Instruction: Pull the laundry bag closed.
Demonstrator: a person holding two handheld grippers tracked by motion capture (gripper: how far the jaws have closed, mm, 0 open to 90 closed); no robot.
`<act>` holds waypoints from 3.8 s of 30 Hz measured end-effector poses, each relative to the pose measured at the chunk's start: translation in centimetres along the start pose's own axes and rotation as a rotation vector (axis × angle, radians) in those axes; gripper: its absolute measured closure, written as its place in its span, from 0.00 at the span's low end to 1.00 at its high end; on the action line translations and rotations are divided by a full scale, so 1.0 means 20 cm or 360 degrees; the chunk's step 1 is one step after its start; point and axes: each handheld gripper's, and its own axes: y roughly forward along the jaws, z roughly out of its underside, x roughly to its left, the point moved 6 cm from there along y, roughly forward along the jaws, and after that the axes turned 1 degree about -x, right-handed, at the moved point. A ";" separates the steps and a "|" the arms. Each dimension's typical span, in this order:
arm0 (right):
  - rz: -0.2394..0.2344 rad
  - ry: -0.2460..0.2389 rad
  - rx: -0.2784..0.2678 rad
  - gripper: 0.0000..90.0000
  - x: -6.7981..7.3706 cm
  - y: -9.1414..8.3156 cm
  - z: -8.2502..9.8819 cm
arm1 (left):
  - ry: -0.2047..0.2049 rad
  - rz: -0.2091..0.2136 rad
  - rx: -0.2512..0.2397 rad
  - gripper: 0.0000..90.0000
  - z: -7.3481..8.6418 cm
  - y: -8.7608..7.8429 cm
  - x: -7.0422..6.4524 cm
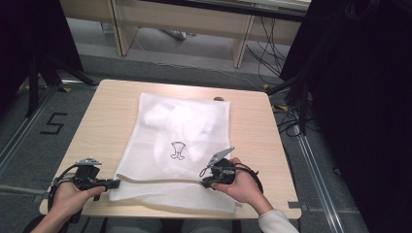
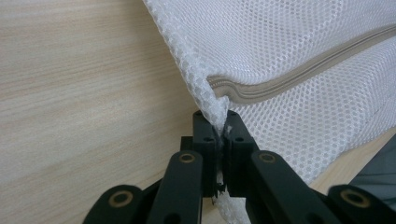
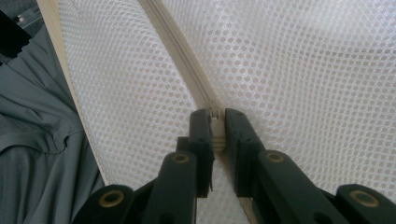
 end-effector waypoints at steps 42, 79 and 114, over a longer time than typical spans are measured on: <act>0.0019 0.0093 -0.0021 0.92 -0.03 -0.06 0.07 | 0.0005 -0.0002 0.0001 0.95 0.00 0.00 0.00; 0.0014 0.0094 -0.0045 0.92 -0.06 -0.10 0.13 | 0.0001 0.0000 -0.0001 0.95 0.00 0.00 0.00; 0.0021 0.0129 -0.0059 0.92 -0.09 -0.13 0.19 | -0.0030 -0.0016 -0.0021 0.95 0.00 0.01 0.00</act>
